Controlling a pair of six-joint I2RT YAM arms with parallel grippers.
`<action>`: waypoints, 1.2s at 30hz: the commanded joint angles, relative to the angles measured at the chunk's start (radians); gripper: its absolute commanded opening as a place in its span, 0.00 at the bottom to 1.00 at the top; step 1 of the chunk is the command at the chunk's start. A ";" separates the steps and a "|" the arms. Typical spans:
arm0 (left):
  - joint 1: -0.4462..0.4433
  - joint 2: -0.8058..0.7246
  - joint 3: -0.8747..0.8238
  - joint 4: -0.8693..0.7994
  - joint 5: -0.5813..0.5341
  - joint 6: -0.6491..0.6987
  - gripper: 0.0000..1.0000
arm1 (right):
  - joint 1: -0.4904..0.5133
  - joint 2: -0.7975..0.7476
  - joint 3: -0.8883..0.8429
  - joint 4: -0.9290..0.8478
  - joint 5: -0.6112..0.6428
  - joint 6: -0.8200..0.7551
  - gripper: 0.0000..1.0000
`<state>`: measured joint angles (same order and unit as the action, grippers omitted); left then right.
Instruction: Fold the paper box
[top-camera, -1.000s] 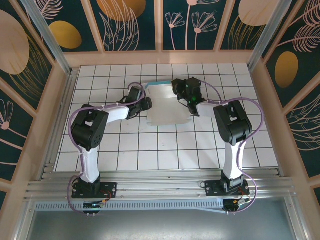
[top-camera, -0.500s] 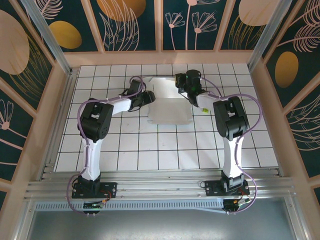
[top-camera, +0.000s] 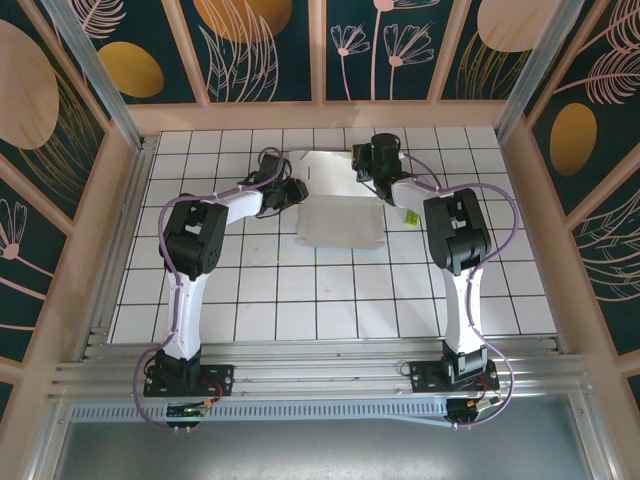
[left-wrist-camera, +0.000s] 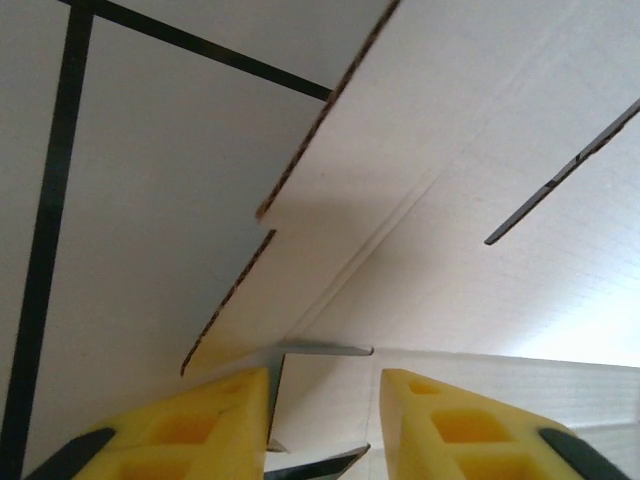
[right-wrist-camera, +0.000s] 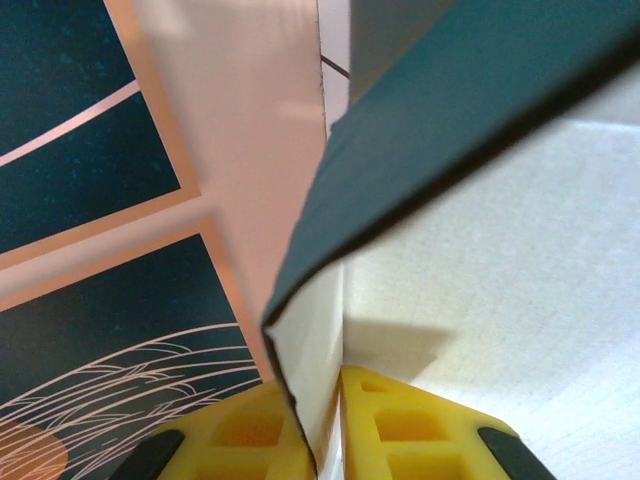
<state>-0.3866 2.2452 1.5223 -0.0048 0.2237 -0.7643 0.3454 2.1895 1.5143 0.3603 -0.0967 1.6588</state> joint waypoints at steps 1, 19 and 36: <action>-0.012 0.003 -0.022 0.054 0.096 -0.012 0.31 | -0.001 0.015 0.025 -0.027 0.019 0.003 0.14; -0.041 -0.094 -0.058 0.175 0.135 0.063 0.18 | 0.006 -0.018 -0.038 0.068 0.038 -0.031 0.13; -0.061 -0.109 -0.005 -0.106 -0.250 0.188 0.43 | 0.008 -0.040 -0.061 0.071 0.054 -0.056 0.13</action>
<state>-0.4461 2.1708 1.4788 0.0204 0.1192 -0.6189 0.3458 2.1887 1.4746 0.4229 -0.0727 1.6249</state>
